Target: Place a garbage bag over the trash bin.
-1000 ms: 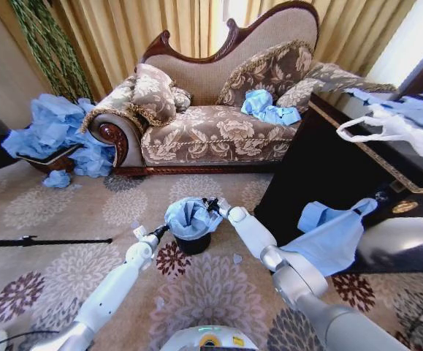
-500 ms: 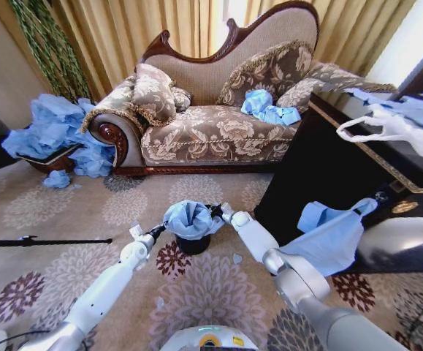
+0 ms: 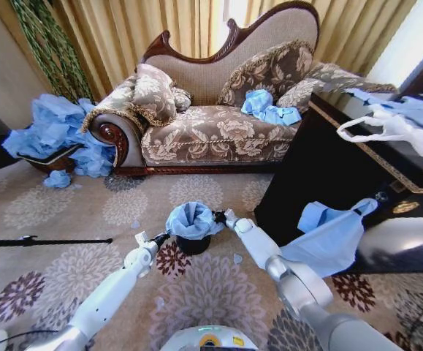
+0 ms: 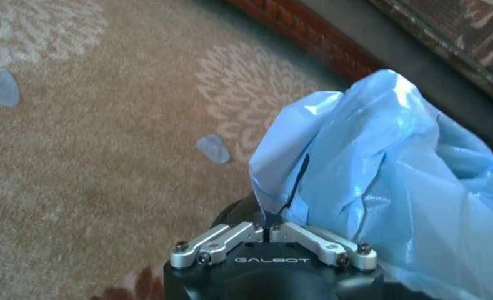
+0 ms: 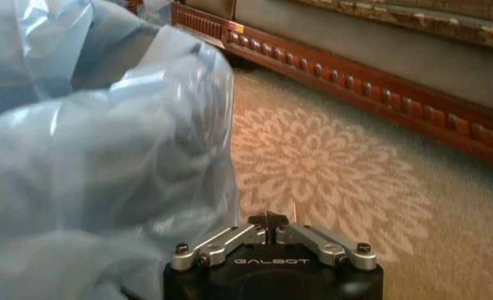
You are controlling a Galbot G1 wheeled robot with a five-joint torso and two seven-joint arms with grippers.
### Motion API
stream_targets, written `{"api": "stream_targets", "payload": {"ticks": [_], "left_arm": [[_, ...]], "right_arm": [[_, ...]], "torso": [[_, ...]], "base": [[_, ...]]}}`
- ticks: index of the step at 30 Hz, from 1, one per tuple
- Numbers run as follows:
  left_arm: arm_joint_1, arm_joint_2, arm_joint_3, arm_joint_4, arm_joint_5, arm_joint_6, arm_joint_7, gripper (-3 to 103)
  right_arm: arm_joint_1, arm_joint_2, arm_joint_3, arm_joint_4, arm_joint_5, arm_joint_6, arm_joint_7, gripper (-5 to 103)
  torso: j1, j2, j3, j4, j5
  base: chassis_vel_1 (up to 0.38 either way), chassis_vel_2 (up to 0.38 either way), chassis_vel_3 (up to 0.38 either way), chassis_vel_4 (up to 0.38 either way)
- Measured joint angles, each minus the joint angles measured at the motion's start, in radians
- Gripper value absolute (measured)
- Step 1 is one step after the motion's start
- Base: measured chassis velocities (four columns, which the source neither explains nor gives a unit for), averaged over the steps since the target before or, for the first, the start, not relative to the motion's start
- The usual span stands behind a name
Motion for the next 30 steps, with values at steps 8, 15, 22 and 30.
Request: {"api": "stream_targets", "payload": {"ticks": [8,15,22,30], "left_arm": [[0.010,-0.039,-0.009,0.041,0.049,-0.012,-0.017,0],[0.058,-0.028,-0.025,-0.014,0.062,-0.014,-0.036,4],[0.133,0.019,-0.042,-0.070,0.102,-0.009,-0.031,31],[0.235,0.110,-0.112,-0.194,0.068,-0.042,-0.008,58]], "right_arm": [[-0.104,-0.053,0.018,0.123,0.013,-0.002,0.041,0],[-0.154,-0.116,0.051,0.252,0.012,-0.001,0.079,5],[-0.221,-0.202,0.055,0.474,0.077,-0.061,0.139,27],[-0.390,-0.319,0.068,0.927,0.289,-0.154,0.284,59]], "torso": [[0.000,0.000,0.000,0.0000,0.0000],[0.000,0.000,0.000,-0.0001,0.0000],[0.000,0.000,0.000,-0.0001,0.0001],[0.000,0.000,0.000,0.0001,-0.0001]], "base": [[0.000,0.000,0.000,0.000],[0.000,0.000,0.000,0.000],[0.000,0.000,0.000,0.000],[0.000,0.000,0.000,0.000]]}}
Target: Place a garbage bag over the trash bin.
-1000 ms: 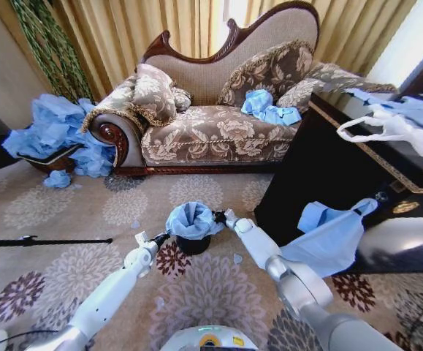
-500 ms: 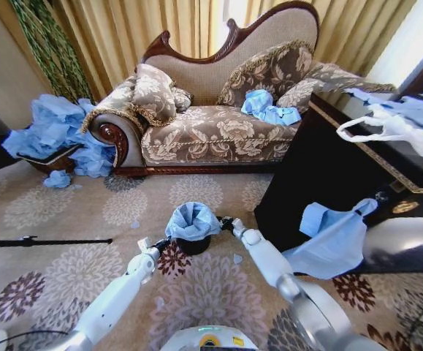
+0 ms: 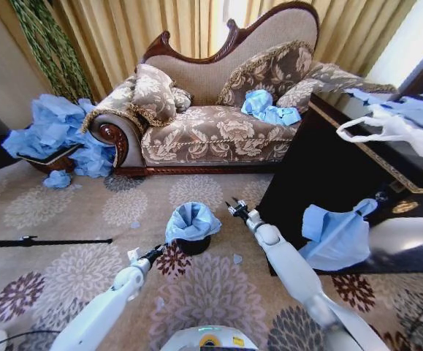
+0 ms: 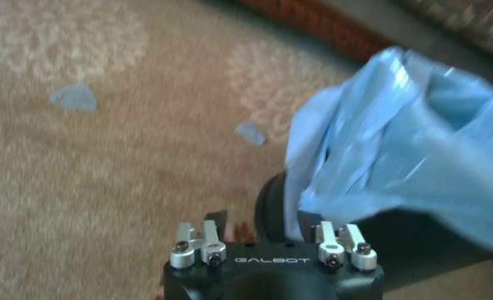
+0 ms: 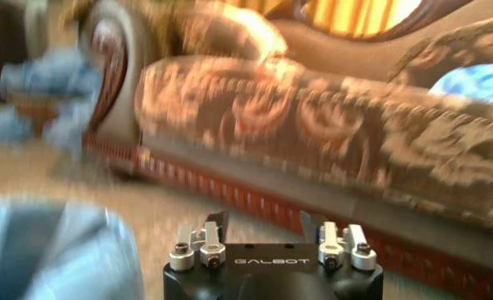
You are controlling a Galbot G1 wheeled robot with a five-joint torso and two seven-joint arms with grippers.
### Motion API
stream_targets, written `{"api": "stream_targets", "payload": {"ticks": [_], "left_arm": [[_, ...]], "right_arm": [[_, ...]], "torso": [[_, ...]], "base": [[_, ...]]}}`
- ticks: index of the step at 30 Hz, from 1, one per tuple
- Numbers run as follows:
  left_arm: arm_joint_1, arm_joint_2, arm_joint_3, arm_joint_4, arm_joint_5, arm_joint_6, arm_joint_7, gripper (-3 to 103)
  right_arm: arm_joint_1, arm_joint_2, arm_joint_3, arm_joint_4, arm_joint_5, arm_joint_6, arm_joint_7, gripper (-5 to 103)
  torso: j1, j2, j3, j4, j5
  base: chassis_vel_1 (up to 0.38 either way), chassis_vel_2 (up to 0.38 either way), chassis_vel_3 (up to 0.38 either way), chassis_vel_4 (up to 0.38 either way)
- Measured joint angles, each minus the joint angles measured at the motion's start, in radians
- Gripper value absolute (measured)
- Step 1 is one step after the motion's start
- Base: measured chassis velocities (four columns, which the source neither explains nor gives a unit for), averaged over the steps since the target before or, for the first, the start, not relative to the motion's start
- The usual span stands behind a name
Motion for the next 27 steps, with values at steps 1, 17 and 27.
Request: {"api": "stream_targets", "payload": {"ticks": [1,17,27], "left_arm": [[0.004,0.009,-0.008,-0.017,-0.010,-0.005,0.004,64],[-0.021,0.212,-0.146,-0.335,-0.023,-0.044,-0.016,93],[-0.086,0.388,-0.125,-0.534,0.157,-0.034,-0.070,92]], "right_arm": [[-0.021,-0.008,0.005,0.046,0.027,-0.002,0.018,64],[-0.505,-0.057,0.174,0.715,0.231,-0.091,0.215,100],[-0.863,0.072,0.378,1.004,0.005,-0.030,0.199,100]], "torso": [[0.000,0.000,0.000,0.0002,0.0003],[0.000,0.000,0.000,-0.0005,0.0000],[0.000,0.000,0.000,-0.0001,-0.0002]], "base": [[0.000,0.000,0.000,0.000],[0.000,0.000,0.000,0.000],[0.000,0.000,0.000,0.000]]}}
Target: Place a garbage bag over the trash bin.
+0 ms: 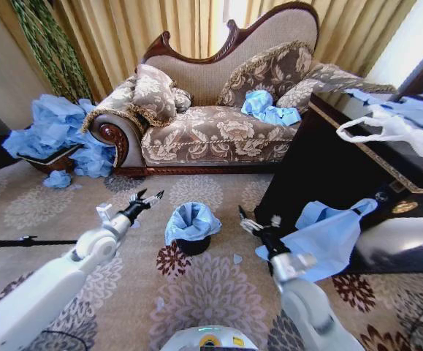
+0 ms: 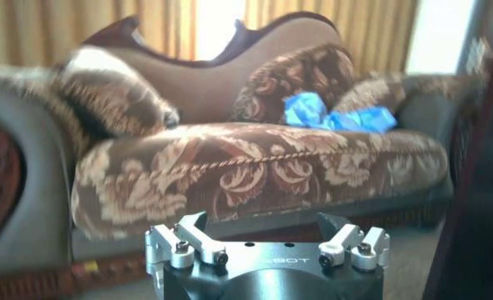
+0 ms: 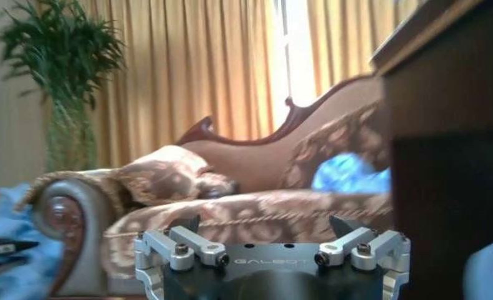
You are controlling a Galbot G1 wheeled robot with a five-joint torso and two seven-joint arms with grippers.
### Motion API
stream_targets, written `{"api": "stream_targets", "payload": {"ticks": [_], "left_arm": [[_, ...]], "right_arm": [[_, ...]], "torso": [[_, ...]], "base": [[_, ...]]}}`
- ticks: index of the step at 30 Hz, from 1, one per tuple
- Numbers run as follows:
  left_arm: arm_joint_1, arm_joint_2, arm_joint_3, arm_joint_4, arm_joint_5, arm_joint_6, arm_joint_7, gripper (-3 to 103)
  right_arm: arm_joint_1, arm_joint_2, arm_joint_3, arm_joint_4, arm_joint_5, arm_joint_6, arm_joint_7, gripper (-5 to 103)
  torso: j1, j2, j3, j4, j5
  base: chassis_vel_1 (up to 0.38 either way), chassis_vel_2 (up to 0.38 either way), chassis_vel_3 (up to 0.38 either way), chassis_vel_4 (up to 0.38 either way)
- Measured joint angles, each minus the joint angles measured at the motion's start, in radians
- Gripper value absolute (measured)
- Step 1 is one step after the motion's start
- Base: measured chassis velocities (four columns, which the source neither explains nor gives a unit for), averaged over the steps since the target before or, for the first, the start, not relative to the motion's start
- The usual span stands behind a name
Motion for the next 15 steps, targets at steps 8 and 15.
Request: {"api": "stream_targets", "payload": {"ticks": [8,15], "left_arm": [[0.015,0.124,0.020,-0.063,0.103,0.136,-0.061,90],[-0.192,0.133,0.255,0.090,0.125,0.214,0.076,74]], "right_arm": [[-0.228,0.071,0.084,0.090,-0.219,0.097,0.009,100],[-0.292,0.127,0.144,0.056,-0.241,0.203,0.062,100]], "torso": [[0.000,0.000,0.000,0.0001,0.0001],[0.000,0.000,0.000,0.0000,0.0001]], "base": [[0.000,0.000,0.000,0.000],[0.000,0.000,0.000,0.000]]}}
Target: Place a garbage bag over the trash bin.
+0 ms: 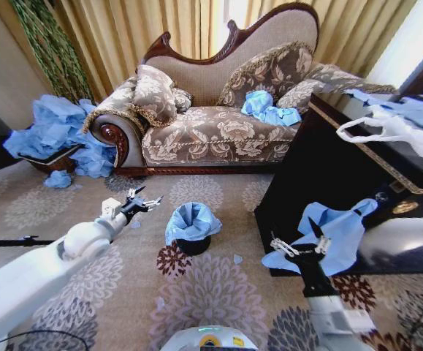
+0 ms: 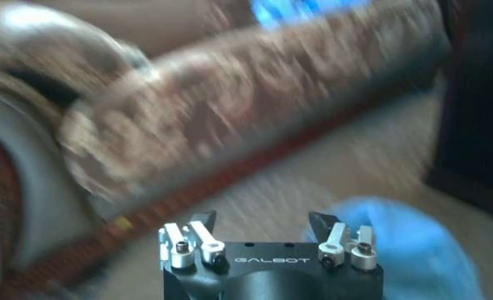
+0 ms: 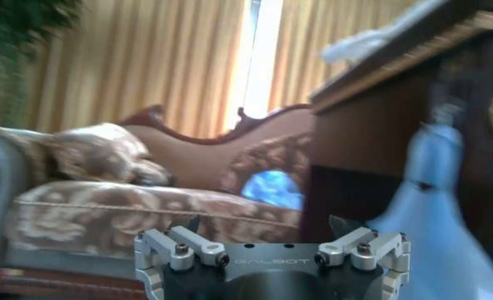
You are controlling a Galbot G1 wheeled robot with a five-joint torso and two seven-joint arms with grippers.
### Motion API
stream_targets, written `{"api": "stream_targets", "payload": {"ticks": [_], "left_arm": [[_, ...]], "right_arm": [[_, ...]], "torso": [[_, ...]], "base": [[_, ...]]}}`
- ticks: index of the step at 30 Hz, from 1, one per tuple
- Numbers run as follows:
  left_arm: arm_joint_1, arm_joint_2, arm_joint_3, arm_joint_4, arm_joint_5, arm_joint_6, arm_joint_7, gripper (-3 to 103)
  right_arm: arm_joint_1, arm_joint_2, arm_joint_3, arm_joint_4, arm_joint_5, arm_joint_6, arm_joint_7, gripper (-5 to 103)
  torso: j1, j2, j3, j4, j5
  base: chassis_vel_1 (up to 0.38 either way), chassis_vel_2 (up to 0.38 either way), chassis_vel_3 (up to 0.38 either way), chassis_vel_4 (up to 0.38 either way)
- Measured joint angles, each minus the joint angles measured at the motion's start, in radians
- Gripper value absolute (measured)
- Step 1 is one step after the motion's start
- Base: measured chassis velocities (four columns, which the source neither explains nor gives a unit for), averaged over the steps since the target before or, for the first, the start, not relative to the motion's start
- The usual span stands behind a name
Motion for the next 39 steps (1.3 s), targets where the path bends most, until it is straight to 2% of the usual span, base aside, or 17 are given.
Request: {"api": "stream_targets", "payload": {"ticks": [2,4,5,7,9,10,13,14,17,19,23,29,32,34,35,36,39], "left_arm": [[-0.121,-0.038,0.129,0.069,-0.008,0.011,0.030,64],[-0.147,-0.047,0.154,0.082,-0.011,0.016,0.038,64],[-0.229,-0.071,0.236,0.117,-0.015,0.023,0.054,58],[-0.346,-0.108,0.374,0.173,-0.016,0.025,0.072,47],[-0.387,-0.124,0.415,0.197,-0.016,0.026,0.076,42],[-0.441,-0.147,0.463,0.231,-0.016,0.027,0.081,42],[-0.621,-0.261,0.613,0.358,-0.015,0.045,0.100,26],[-0.621,-0.261,0.613,0.358,-0.015,0.045,0.100,26],[-0.752,-0.389,0.765,0.495,-0.012,0.065,0.133,10],[-0.781,-0.420,0.806,0.537,-0.012,0.076,0.146,4],[-0.843,-0.524,0.919,0.669,0.034,0.133,0.210,0],[-0.858,-0.591,0.986,0.751,0.115,0.180,0.288,0],[-0.856,-0.623,0.990,0.792,0.130,0.180,0.297,0],[-0.842,-0.705,0.990,0.889,0.148,0.174,0.306,0],[-0.842,-0.705,0.990,0.889,0.148,0.174,0.306,0],[-0.825,-0.760,0.985,0.962,0.162,0.162,0.315,0],[-0.794,-0.834,0.969,1.075,0.202,0.145,0.327,0]], "right_arm": [[0.007,0.028,0.026,-0.051,0.006,0.054,0.010,100],[0.015,0.034,0.036,-0.065,0.007,0.067,0.012,100],[0.041,0.043,0.067,-0.102,0.011,0.090,0.014,100],[0.071,0.042,0.119,-0.136,0.042,0.095,0.013,100],[0.078,0.037,0.134,-0.143,0.062,0.090,0.009,100],[0.082,0.029,0.147,-0.147,0.088,0.084,-0.001,100],[0.073,0.006,0.175,-0.161,0.176,0.066,-0.099,100],[0.073,0.006,0.175,-0.161,0.176,0.066,-0.099,100],[0.075,0.004,0.149,-0.199,0.184,0.077,-0.142,100],[0.079,0.006,0.139,-0.209,0.184,0.078,-0.143,100],[0.090,0.004,0.112,-0.241,0.181,0.081,-0.142,100],[0.097,-0.023,0.133,-0.278,0.209,0.081,-0.131,100],[0.098,-0.031,0.140,-0.287,0.222,0.079,-0.128,100],[0.098,-0.039,0.147,-0.298,0.235,0.076,-0.124,100],[0.098,-0.039,0.147,-0.298,0.235,0.076,-0.124,100],[0.092,-0.043,0.151,-0.300,0.242,0.075,-0.122,100],[0.080,-0.049,0.157,-0.300,0.253,0.072,-0.120,100]], "torso": [[0.000,0.000,0.000,-0.0002,0.0001],[0.000,0.000,0.000,0.0000,-0.0001],[0.000,0.000,0.000,0.0003,0.0002],[0.000,0.000,0.000,0.0004,0.0004],[0.000,0.000,0.000,0.0000,-0.0002],[0.000,0.000,0.000,0.0000,0.0000],[0.000,0.000,0.000,-0.0001,0.0003],[0.000,0.000,0.000,-0.0001,0.0003],[0.000,0.000,0.000,-0.0006,0.0004],[0.000,0.000,0.000,-0.0006,0.0004],[0.000,0.000,0.000,0.0000,0.0003],[0.000,0.000,0.000,0.0008,0.0004],[0.000,0.000,0.000,0.0008,0.0004],[0.000,0.000,0.000,-0.0002,0.0005],[0.000,0.000,0.000,-0.0002,0.0005],[0.000,0.000,0.000,-0.0007,0.0002],[0.000,0.000,0.000,-0.0004,0.0003]], "base": [[0.000,0.000,0.000,0.000],[0.000,0.000,0.000,0.000],[0.000,0.000,0.000,0.000],[0.000,0.000,0.000,0.000],[0.000,0.000,0.000,0.000],[0.000,0.000,0.000,0.000],[0.000,0.000,0.000,0.000],[0.000,0.000,0.000,0.000],[0.000,0.000,0.000,0.000],[0.000,0.000,0.000,0.000],[0.000,0.000,0.000,0.000],[0.000,0.000,0.000,0.000],[0.000,0.000,0.000,0.000],[0.000,0.000,0.000,0.000],[0.000,0.000,0.000,0.000],[0.000,0.000,0.000,0.000],[0.000,0.000,0.000,0.000]]}}
